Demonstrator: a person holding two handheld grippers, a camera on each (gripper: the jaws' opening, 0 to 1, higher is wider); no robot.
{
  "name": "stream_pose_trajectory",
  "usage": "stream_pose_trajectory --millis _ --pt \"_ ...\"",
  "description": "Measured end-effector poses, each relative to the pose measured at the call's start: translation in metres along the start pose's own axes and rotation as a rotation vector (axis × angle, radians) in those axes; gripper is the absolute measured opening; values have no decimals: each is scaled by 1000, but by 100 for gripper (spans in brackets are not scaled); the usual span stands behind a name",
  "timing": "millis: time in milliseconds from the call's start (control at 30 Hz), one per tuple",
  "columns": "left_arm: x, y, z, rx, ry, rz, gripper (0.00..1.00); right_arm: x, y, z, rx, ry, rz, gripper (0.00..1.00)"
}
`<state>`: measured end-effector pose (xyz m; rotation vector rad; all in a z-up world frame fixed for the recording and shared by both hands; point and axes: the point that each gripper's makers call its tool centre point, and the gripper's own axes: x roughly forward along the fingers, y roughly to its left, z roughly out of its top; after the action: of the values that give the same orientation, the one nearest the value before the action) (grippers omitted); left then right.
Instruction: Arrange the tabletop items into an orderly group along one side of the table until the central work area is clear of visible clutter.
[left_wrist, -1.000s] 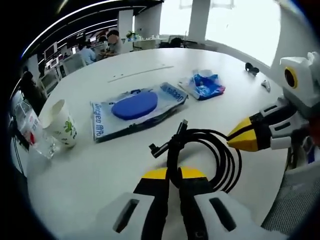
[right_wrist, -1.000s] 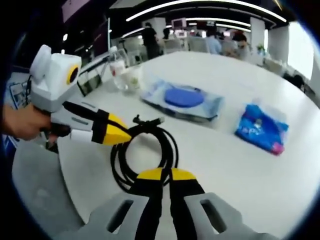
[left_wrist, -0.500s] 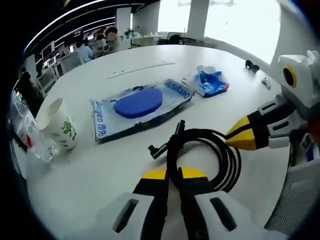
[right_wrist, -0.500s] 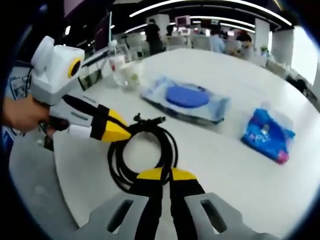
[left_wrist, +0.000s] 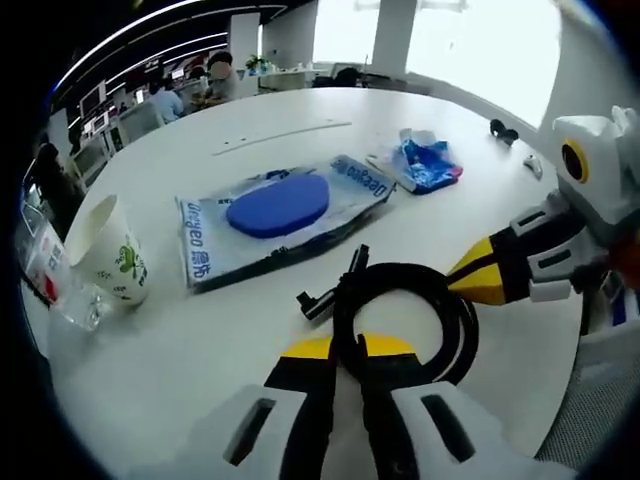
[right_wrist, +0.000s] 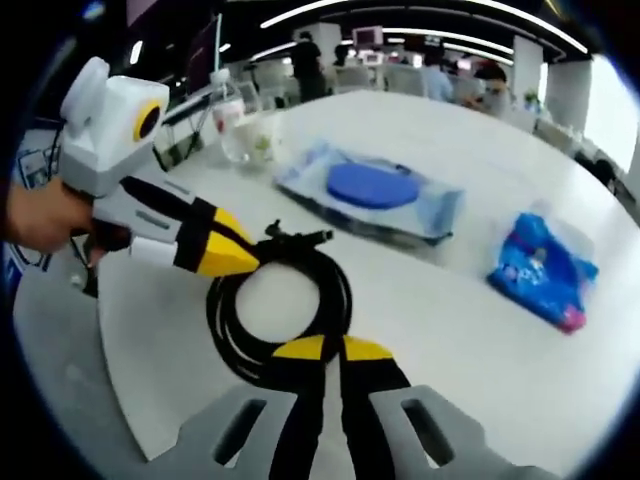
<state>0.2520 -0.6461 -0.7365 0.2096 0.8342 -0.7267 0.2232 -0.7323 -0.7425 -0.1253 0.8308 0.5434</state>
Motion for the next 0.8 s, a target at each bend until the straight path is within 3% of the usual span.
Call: stream_pose_trajectory --millis 367,800 --pt "-3 0 -4 -35 -8 16 7 2 1 2 4 -15 0 0" --pt "0 -2 -5 -15 2 17 11 0 -1 3 -21 -19 0 1"
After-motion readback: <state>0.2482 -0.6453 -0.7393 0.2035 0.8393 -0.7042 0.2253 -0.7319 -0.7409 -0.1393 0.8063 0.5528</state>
